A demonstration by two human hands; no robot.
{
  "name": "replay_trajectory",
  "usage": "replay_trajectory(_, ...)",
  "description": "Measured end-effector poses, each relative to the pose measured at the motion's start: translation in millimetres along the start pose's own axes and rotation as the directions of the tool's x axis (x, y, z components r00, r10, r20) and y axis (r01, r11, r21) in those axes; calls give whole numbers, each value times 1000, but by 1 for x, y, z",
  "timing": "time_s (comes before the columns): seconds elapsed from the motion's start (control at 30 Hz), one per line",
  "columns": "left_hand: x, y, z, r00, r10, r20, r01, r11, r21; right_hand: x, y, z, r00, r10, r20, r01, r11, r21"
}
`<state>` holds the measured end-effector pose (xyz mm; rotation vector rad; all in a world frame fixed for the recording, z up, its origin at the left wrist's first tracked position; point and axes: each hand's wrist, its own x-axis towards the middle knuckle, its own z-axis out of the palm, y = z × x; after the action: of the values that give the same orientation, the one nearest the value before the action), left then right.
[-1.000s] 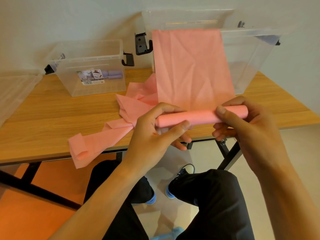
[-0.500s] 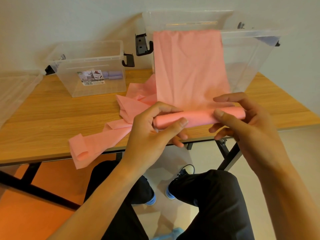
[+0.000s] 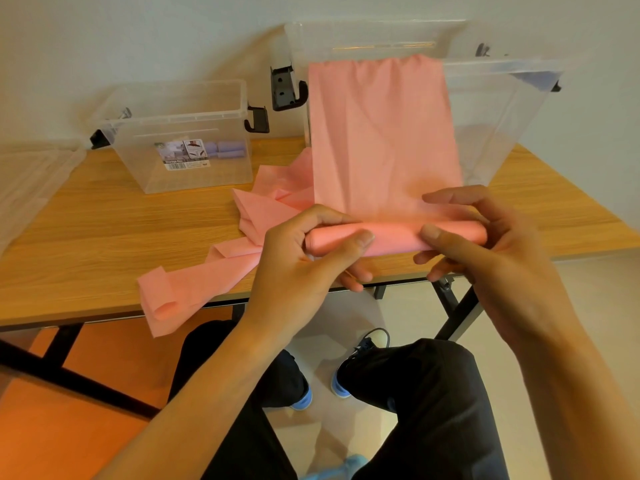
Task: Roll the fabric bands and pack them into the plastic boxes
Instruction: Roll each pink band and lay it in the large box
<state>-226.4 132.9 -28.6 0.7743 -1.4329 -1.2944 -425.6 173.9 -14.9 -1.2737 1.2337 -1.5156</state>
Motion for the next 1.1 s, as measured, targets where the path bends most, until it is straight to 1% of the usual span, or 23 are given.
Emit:
replay_trajectory(0.17, -2, 2, 2, 1000, -7, 15, 7, 1000, -23, 0, 2, -1, 999, 4, -46, -4, 1000, -10)
replay_trajectory(0.27, -4, -1, 2, 1000, 1, 15, -1, 1000, 4, 0, 1, 0, 998, 8, -59, -10, 999, -33)
replay_trajectory(0.47, -2, -1, 4, 1000, 1, -28, -1, 1000, 5, -5, -2, 1, 1000, -22, -8, 22, 998, -54)
replay_trajectory(0.67, -6, 2, 4, 1000, 2, 31, -2, 1000, 2, -2, 0, -1, 999, -15, -50, 13, 1000, -20)
replay_trajectory(0.77, -7, -1, 2, 999, 20, 30, -21, 999, 29, -4, -1, -1, 999, -33, -3, 33, 999, -14)
replay_trajectory(0.87, -7, -2, 2, 1000, 9, 22, -10, 1000, 15, -5, 0, -1, 999, -42, 27, 43, 998, -51)
replay_trajectory(1.1, -4, 0, 3, 1000, 10, 10, -10, 1000, -3, -1, 2, -2, 999, 0, -47, 0, 1000, -5)
